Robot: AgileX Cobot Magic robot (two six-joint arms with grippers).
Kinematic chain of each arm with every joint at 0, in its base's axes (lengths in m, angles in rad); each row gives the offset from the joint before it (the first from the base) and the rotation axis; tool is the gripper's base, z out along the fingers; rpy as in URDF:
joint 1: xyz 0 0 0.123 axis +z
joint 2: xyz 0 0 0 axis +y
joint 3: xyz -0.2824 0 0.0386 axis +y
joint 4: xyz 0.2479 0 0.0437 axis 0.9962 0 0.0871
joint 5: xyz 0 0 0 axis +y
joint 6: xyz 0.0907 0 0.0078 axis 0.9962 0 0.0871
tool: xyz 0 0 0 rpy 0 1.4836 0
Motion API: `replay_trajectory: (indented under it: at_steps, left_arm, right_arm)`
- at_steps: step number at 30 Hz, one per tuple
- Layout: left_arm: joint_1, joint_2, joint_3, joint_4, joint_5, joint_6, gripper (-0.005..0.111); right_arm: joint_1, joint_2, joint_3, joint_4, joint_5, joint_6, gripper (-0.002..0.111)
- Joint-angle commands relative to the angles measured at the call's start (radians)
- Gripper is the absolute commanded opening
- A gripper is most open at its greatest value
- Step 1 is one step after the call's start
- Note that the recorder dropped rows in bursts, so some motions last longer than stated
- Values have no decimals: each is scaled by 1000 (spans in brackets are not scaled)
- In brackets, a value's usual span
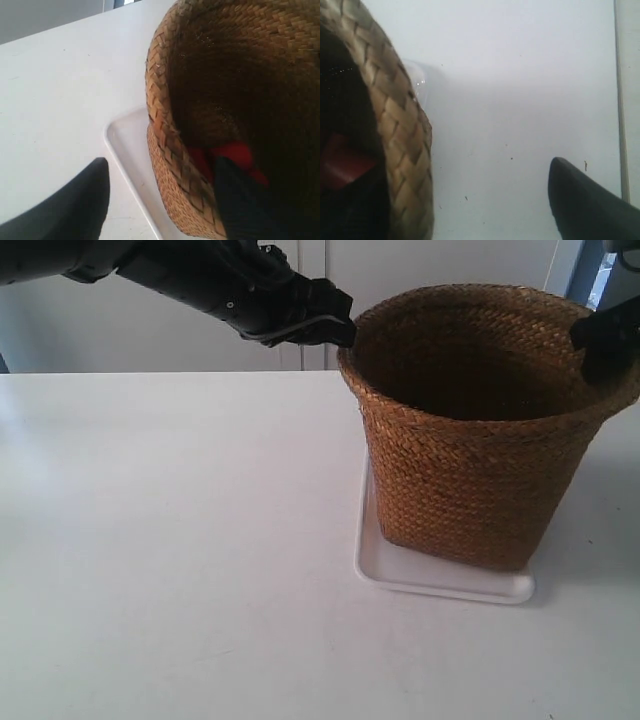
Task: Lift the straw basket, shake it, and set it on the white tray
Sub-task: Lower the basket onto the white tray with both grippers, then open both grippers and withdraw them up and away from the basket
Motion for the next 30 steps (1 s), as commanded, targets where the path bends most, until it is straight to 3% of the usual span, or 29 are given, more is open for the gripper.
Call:
replay_trajectory:
  at_steps: [1, 30]
  left_arm:
    - [0, -10, -3, -3, 7, 6, 65]
    - [2, -11, -3, -6, 70, 6, 65]
  right_arm:
    - [-10, -3, 1, -14, -30, -10, 73]
    - [30, -35, 1, 35, -212, -89, 73]
